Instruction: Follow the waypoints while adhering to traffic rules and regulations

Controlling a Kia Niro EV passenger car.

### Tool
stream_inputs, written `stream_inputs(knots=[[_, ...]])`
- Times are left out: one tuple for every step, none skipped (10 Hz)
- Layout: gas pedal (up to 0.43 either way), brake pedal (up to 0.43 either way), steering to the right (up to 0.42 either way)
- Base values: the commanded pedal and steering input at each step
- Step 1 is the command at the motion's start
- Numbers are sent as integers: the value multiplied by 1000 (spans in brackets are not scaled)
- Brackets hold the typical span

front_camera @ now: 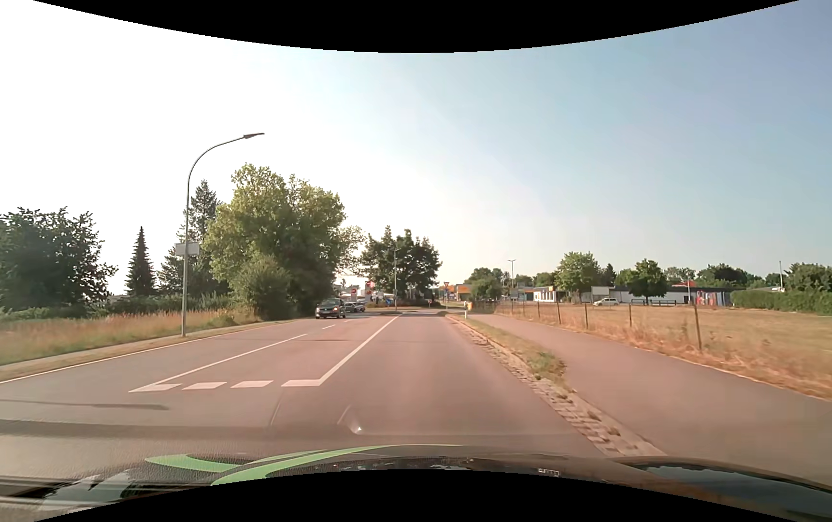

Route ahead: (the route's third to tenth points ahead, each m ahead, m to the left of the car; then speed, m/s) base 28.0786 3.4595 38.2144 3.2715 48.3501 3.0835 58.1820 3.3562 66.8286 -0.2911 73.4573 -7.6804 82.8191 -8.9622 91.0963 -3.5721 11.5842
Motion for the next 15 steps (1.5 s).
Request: stream_inputs(knots=[[0, 0, 3], [0, 0, 3], [0, 0, 3], [0, 0, -3], [0, 0, -4], [0, 0, -3], [0, 0, -3], [0, 0, -3], [0, 0, -3], [0, 0, -3], [0, 0, -3], [0, 0, -3], [0, 0, -5], [0, 0, -5], [0, 0, -5]])
